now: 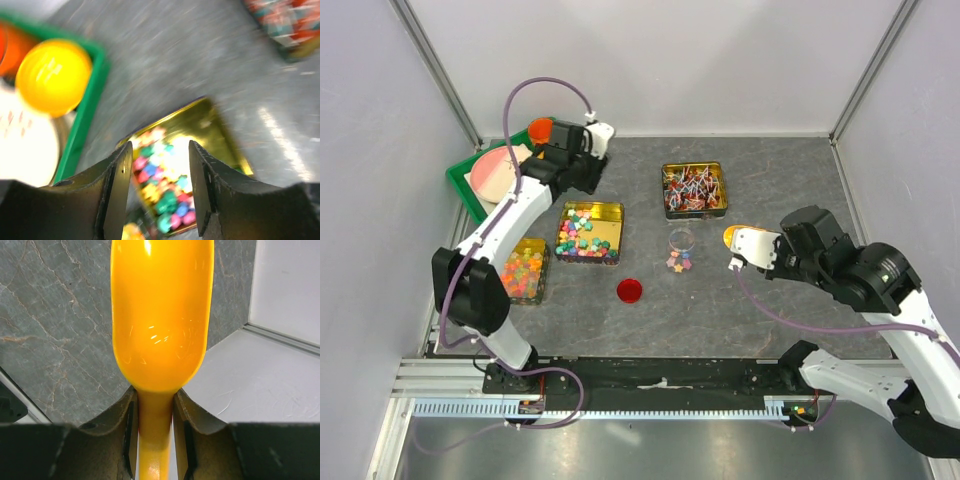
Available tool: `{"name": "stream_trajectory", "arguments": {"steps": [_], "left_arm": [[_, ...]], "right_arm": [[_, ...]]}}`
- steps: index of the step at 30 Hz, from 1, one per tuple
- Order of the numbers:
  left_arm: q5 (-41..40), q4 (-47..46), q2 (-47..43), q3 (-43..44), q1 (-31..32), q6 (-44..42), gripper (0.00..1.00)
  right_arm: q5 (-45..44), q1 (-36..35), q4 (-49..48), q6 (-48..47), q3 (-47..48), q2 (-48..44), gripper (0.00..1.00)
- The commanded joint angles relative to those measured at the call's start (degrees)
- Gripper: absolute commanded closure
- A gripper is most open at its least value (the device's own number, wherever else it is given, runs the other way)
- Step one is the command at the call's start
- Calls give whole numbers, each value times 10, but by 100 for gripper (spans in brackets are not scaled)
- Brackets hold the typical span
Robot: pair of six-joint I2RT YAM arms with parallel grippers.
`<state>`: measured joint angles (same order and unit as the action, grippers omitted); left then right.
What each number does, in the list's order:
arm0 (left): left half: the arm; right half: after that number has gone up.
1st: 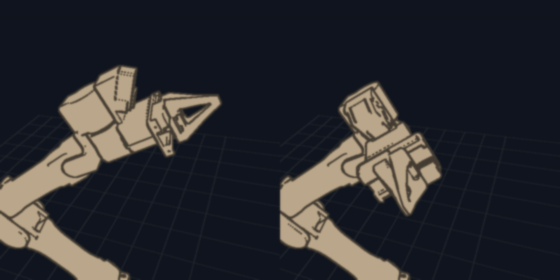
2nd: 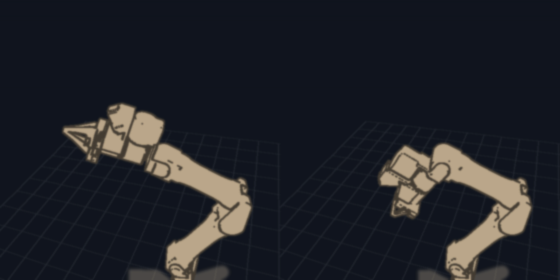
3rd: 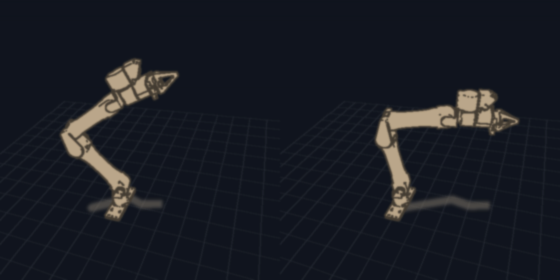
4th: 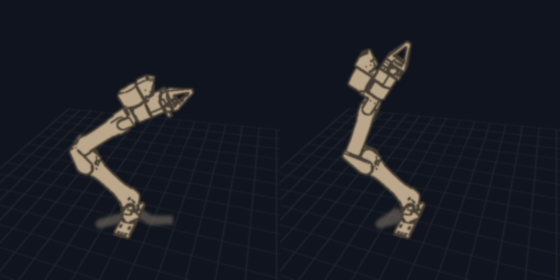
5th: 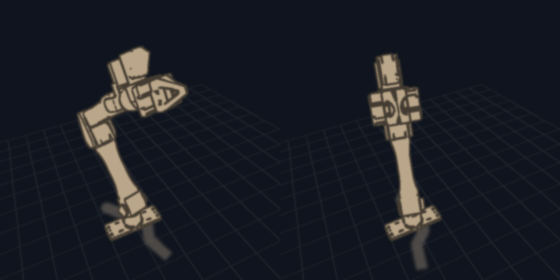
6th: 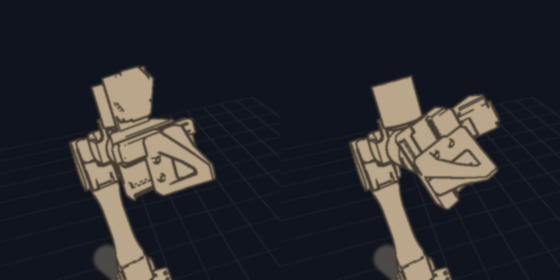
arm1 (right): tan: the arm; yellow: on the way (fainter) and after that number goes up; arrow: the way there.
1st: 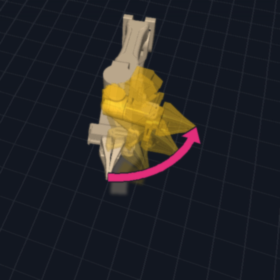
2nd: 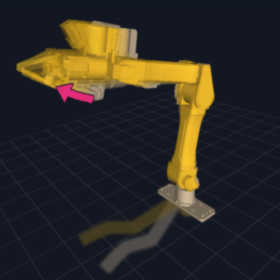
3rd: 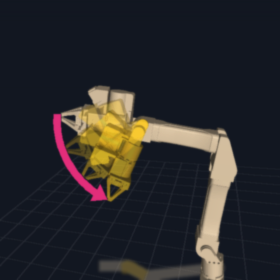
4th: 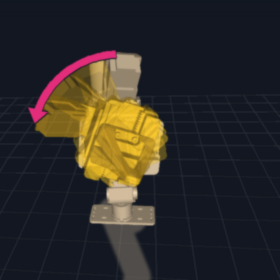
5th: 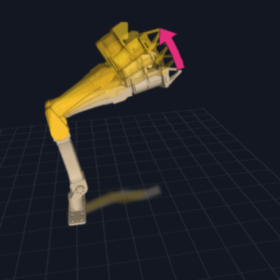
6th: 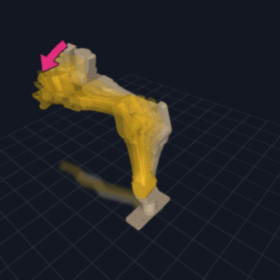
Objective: Pack the candies
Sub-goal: Move the packing bottle to the center of the board, then scoop the fake candies from the storage box.
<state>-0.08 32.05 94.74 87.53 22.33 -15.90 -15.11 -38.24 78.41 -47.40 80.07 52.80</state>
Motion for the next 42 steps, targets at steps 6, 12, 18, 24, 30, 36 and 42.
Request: {"name": "stream_trajectory", "arguments": {"steps": [6,12,18,24,30,36,42], "left_arm": [[-64,53,60,-12,-116,74,46],[-70,63,102,-10,-137,83,49],[-72,85,144,8,-137,97,53],[-72,85,179,18,-137,108,55],[-76,79,201,22,-137,115,59],[-83,69,221,28,-136,117,64],[-84,61,241,34,-132,118,65]], "right_arm": [[14,2,-44,2,48,52,100],[36,3,-58,4,49,64,100],[36,2,-59,1,32,50,100],[31,2,-57,2,18,37,100],[34,3,-56,3,25,42,100],[39,2,-56,3,39,58,100],[47,2,-53,2,53,81,100]]}}
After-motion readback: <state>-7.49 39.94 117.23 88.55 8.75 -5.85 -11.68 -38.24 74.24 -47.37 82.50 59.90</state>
